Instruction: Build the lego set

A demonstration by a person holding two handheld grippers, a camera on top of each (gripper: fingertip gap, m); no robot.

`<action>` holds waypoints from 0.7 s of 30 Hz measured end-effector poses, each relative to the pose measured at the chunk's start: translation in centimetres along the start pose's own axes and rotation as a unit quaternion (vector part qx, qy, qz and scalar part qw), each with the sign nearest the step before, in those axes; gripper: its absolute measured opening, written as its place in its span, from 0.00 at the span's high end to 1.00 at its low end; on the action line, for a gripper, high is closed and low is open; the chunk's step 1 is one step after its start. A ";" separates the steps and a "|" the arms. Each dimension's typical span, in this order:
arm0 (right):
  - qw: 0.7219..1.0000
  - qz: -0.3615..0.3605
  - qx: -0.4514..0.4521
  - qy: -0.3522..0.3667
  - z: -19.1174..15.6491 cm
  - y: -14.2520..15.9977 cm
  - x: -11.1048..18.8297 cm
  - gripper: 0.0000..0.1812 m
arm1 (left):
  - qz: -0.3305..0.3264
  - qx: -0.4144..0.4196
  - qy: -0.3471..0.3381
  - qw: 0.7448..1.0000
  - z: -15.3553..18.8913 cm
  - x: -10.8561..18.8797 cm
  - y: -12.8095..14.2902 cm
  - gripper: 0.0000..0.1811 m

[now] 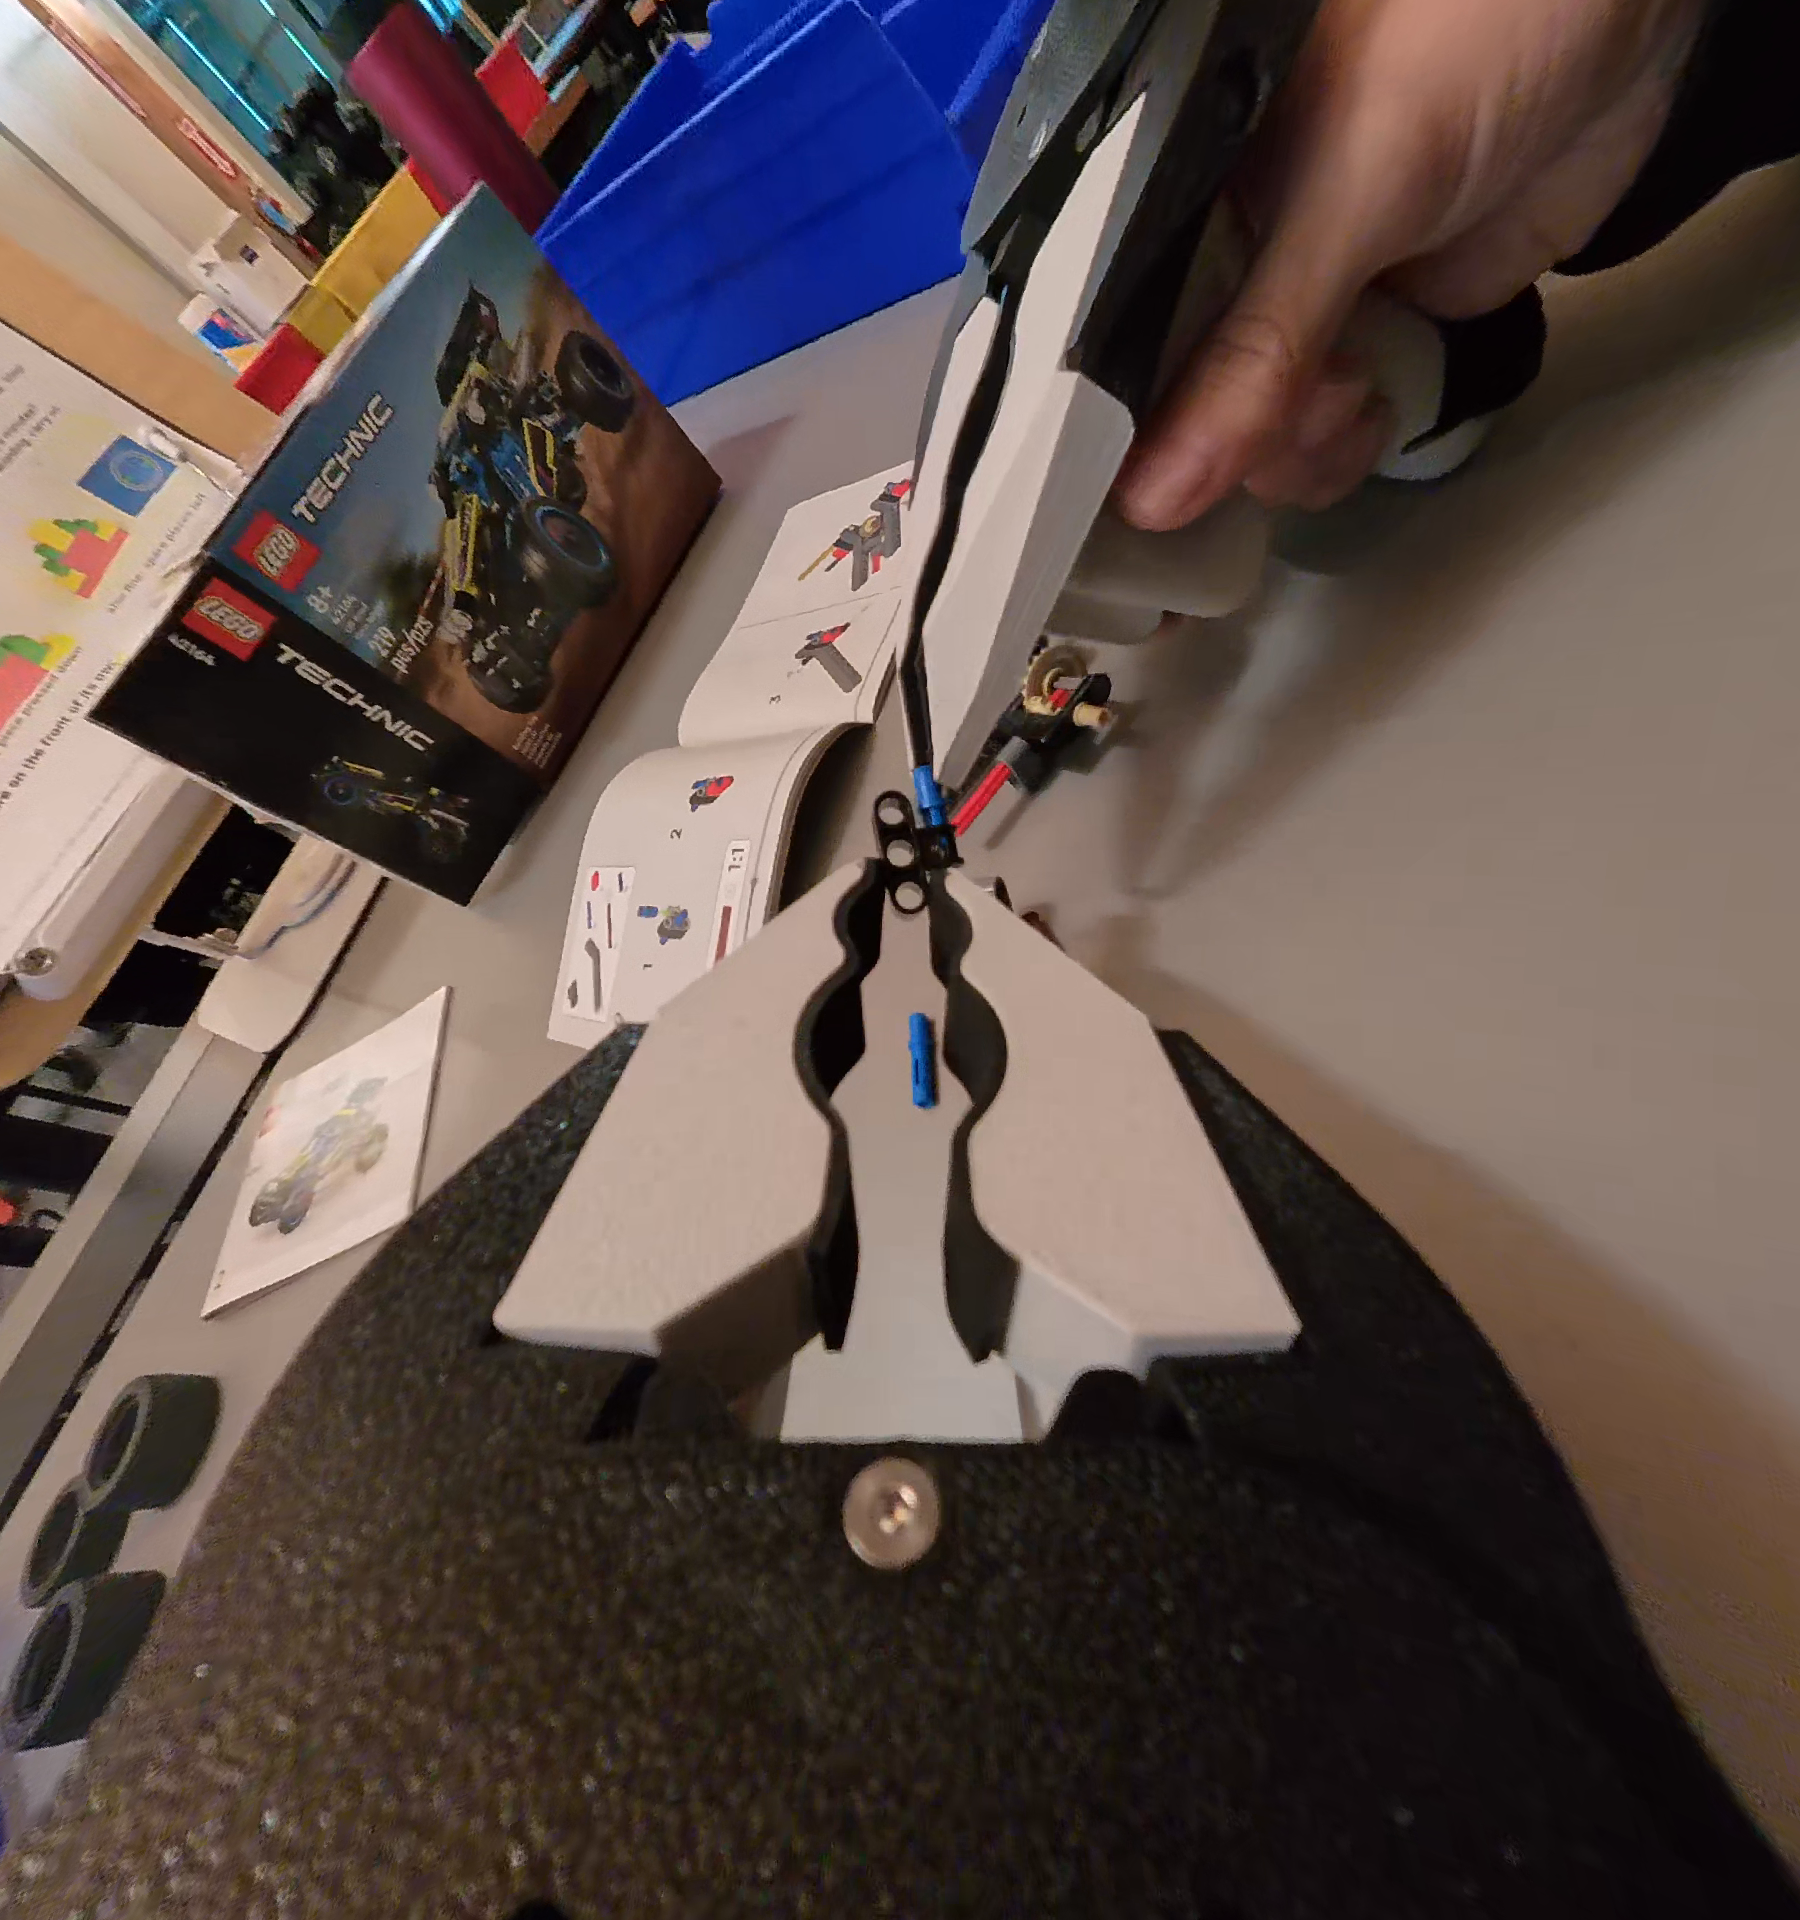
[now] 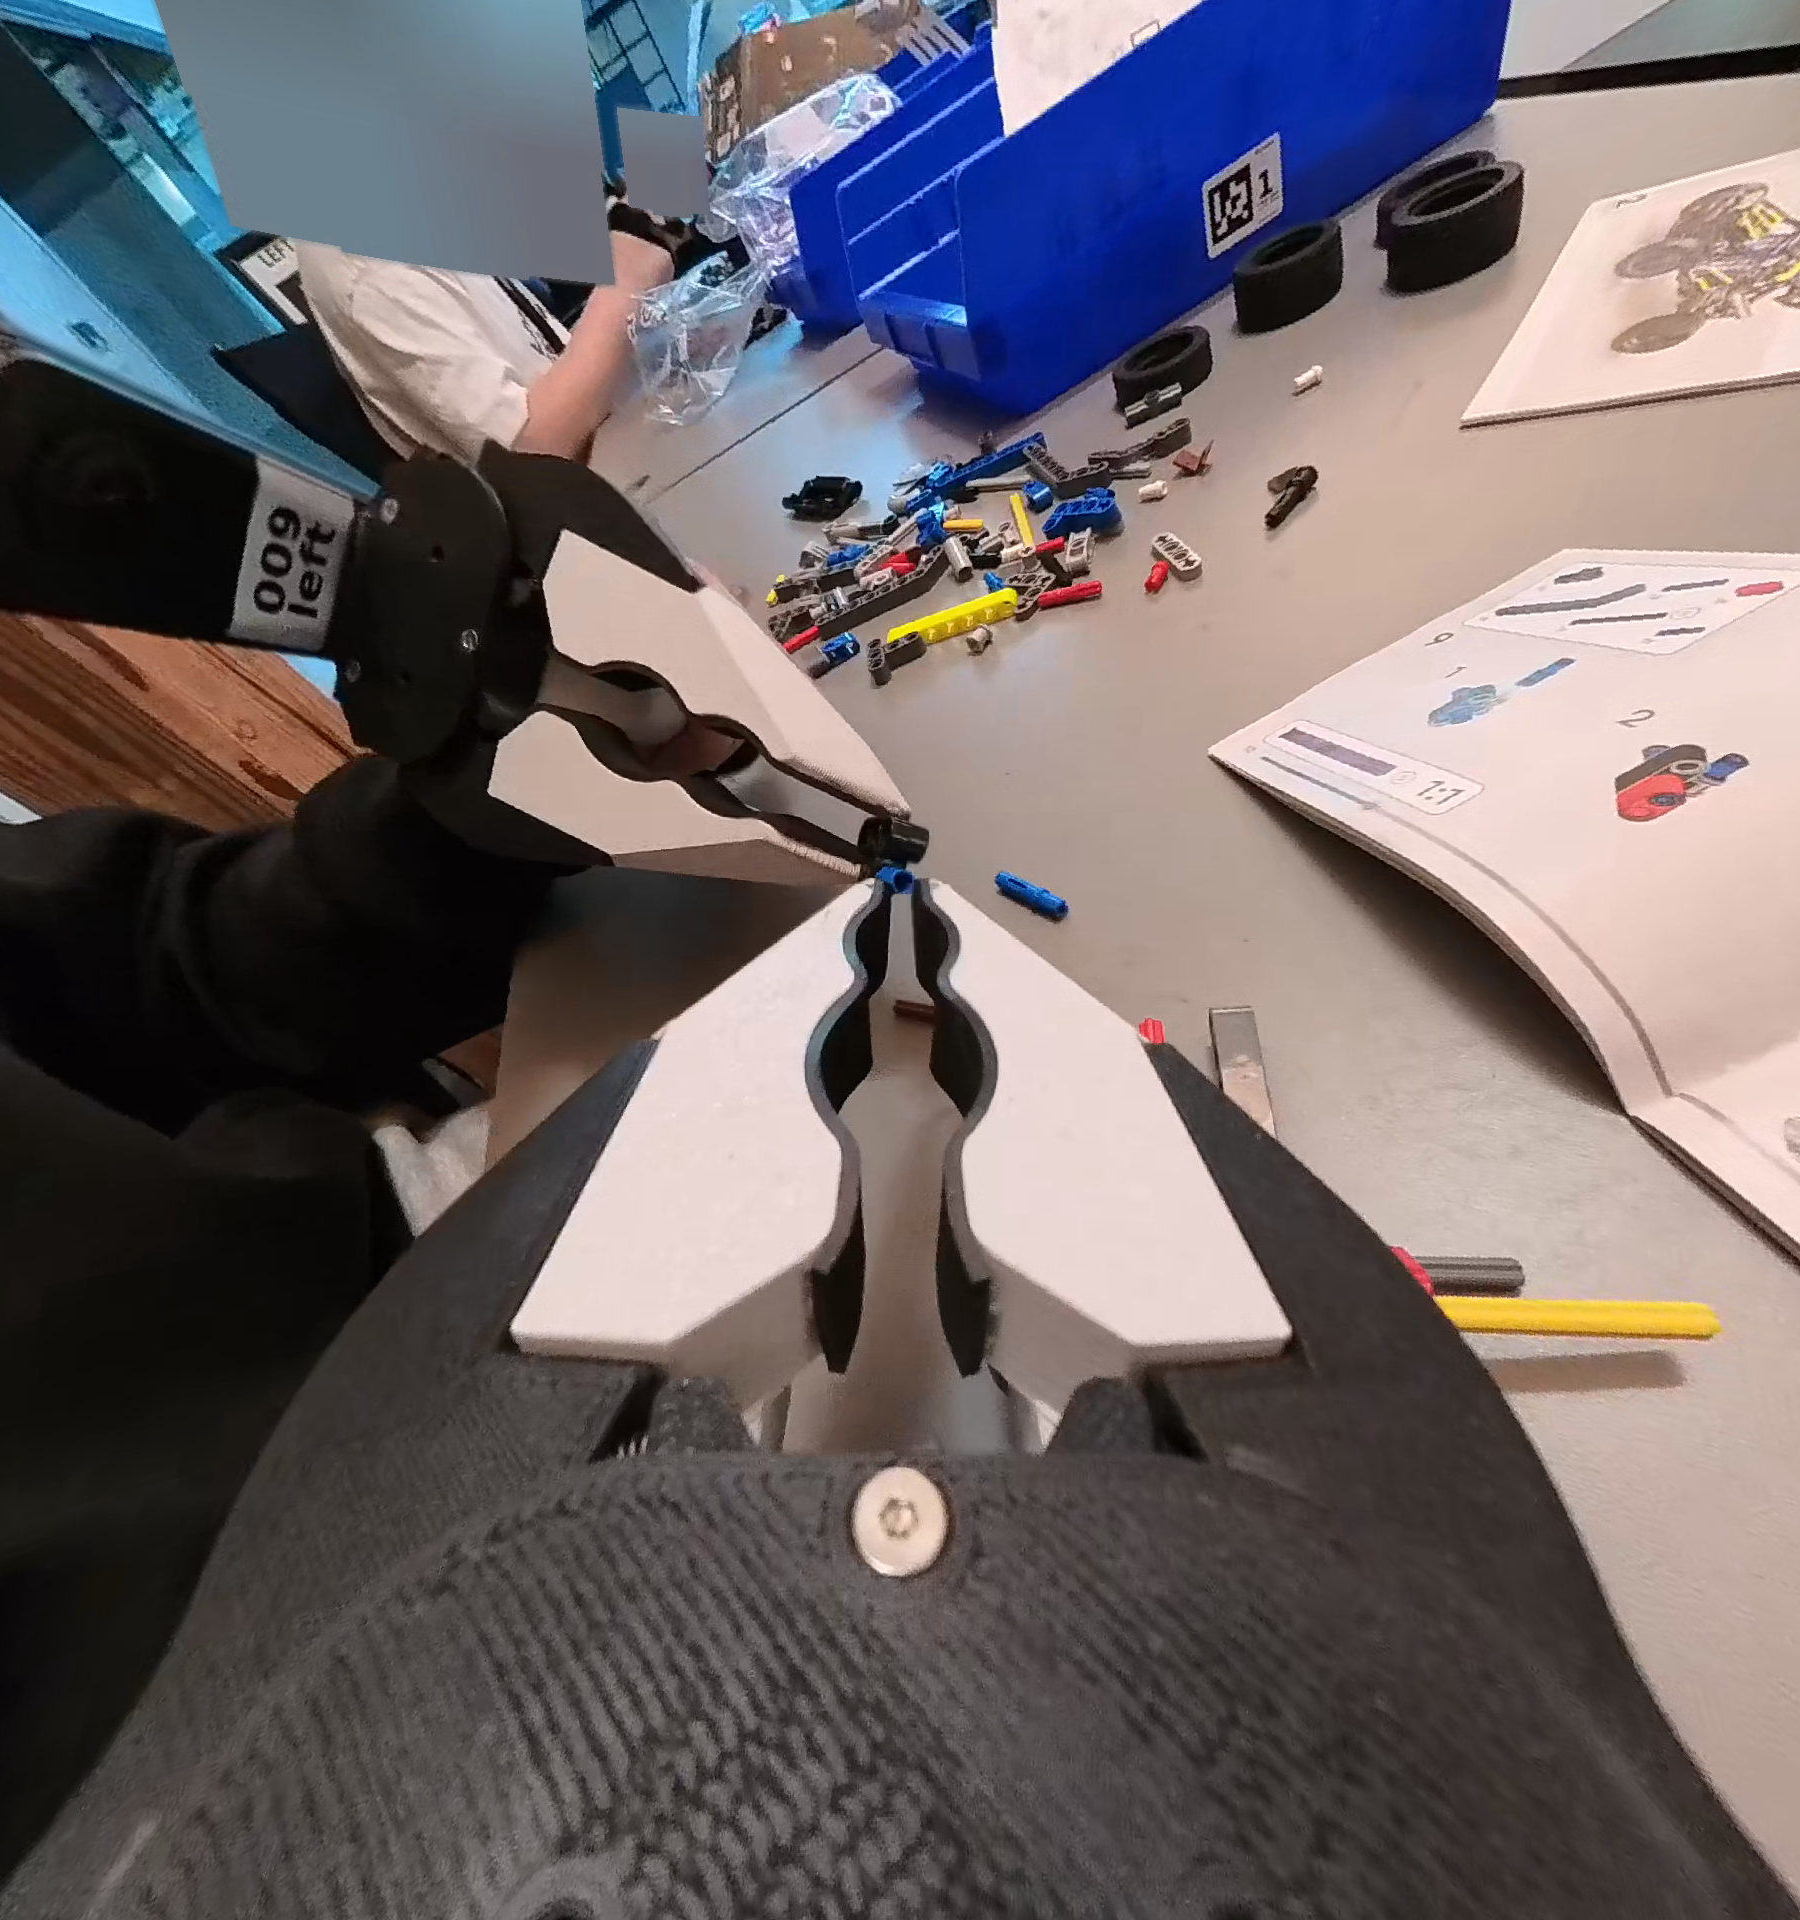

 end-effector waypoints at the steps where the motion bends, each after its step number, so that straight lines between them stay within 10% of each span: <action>1: 1.000 0.002 -0.001 -0.005 -0.1 -0.1 0.0 0.99 | 0.001 -0.006 -0.005 1.000 -0.1 0.1 -0.1 0.97; 6: 1.000 -0.012 0.002 0.010 0.2 0.3 -0.2 0.99 | -0.009 -0.027 -0.014 0.999 0.0 0.1 0.0 0.97; 9: 0.993 -0.101 0.003 -0.054 -2.4 2.9 -2.1 1.00 | 0.116 0.045 0.009 0.992 0.5 0.2 -4.3 0.97; 12: 0.988 -0.140 0.065 -0.017 -3.3 4.4 -3.9 1.00 | -0.008 -0.081 -0.013 0.997 0.3 -0.7 -2.9 0.97; 21: 0.994 0.013 0.090 0.066 0.0 -0.2 0.0 0.92 | -0.027 0.115 -0.009 0.993 -0.7 -0.7 0.7 0.97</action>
Point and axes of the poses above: each gripper's, where its closed fingertips meet, x back along the fingers, y out of its underside, z = x × y across the jaws, the point moved 2 cm from there along x, back along the fingers, and after that the axes turned 11 degrees about -x, right-handed, at the moved point
